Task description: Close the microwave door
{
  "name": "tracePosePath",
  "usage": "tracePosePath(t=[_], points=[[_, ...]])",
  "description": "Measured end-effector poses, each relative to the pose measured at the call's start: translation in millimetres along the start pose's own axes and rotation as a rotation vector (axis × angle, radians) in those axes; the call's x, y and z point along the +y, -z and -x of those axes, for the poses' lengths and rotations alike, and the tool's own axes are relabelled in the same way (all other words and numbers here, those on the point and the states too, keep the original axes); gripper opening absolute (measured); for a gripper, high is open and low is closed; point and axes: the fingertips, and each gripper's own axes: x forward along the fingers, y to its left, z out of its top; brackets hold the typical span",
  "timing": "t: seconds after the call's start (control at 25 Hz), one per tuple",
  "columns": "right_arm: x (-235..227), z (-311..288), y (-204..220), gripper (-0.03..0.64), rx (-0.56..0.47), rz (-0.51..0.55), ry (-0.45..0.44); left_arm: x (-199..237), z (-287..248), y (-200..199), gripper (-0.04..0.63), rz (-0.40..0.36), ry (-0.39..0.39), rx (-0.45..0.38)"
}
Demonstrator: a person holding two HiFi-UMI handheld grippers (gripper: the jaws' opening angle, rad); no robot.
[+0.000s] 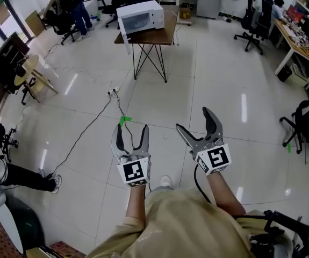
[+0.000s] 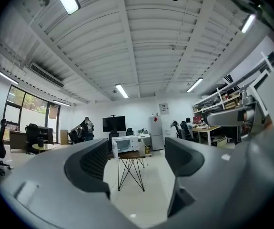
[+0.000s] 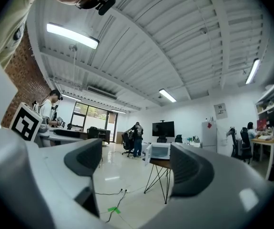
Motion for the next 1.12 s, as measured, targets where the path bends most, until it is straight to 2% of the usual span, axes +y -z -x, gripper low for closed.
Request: tracePosePath(t=[0.16,0.44,0.64,0.84,1.12], points=[[6,-40,19,0.439,-0.004,-0.033,0.046,34,-24,15,0.356,0.002,0.031,0.006],[-26,-103,52,0.426,0.046,-0.067,0.103,74,-79,42,0.356,0.013,0.004,0.032],[-65,-130,78,0.425,0.051,-0.085,0.091,60,-122,63,0.356,0.001,-0.001,0.041],[-125,-170,89,0.423,0.026,-0.101,0.072,50,-182,72,0.356,-0.021,-0.029,0.034],[-197,-225,96,0.422,0.016,-0.098,-0.008,22,-276,74,0.356,-0.010,-0.073,0.023]])
